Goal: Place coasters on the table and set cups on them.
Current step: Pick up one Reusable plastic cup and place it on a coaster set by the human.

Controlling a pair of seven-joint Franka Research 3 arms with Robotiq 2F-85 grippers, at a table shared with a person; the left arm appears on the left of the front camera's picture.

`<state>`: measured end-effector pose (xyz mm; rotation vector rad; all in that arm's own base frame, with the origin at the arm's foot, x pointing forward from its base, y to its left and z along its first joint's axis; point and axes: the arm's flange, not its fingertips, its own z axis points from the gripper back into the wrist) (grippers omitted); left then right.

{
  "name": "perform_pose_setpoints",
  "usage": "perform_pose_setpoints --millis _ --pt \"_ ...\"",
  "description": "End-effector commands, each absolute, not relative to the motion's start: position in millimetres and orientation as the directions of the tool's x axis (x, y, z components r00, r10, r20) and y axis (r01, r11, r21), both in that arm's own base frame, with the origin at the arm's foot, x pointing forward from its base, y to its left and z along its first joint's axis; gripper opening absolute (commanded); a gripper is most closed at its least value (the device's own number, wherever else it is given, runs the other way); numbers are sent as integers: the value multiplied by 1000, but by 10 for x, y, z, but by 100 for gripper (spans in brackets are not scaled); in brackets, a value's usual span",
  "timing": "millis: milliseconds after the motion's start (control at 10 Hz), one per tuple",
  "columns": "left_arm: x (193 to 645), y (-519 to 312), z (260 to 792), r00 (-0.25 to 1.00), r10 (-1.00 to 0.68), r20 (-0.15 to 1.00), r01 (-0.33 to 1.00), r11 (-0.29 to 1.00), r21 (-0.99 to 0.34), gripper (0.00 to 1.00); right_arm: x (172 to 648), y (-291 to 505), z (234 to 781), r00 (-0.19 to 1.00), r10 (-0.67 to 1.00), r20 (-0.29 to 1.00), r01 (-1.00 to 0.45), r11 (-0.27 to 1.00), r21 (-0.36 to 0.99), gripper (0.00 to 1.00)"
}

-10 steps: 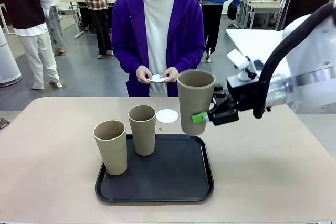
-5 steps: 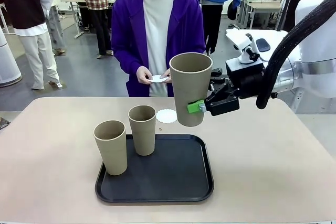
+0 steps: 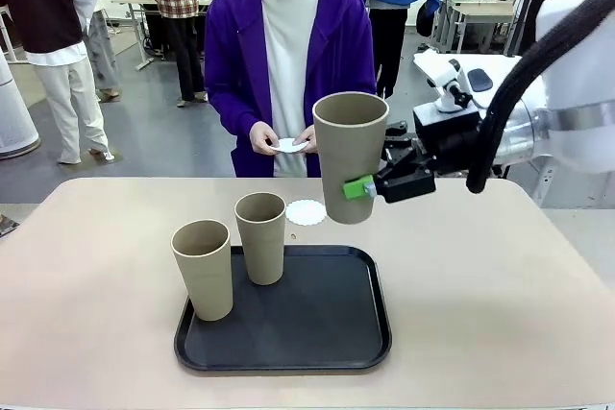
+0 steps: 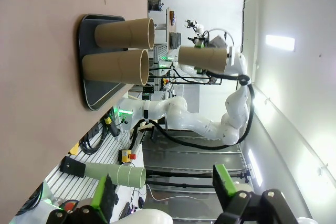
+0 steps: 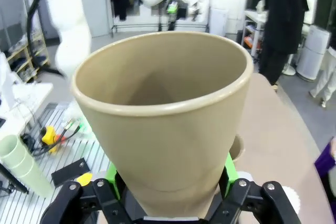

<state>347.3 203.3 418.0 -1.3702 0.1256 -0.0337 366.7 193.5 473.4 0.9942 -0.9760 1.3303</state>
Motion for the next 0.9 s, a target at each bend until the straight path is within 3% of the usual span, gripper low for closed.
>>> perform_pose_setpoints --millis 0,300,800 --pt "3473 2039 4203 994 -90 -60 -42 191 -981 100 4419 2339 4658 53 243 969 -997 61 40 84" --pt "3473 2039 4203 994 -90 -60 -42 191 -981 100 5319 2564 4457 107 227 968 -976 208 59 84" --pt "3473 2039 4203 994 -90 -60 -42 191 -981 100 5885 2459 4066 79 239 968 -975 220 25 84"
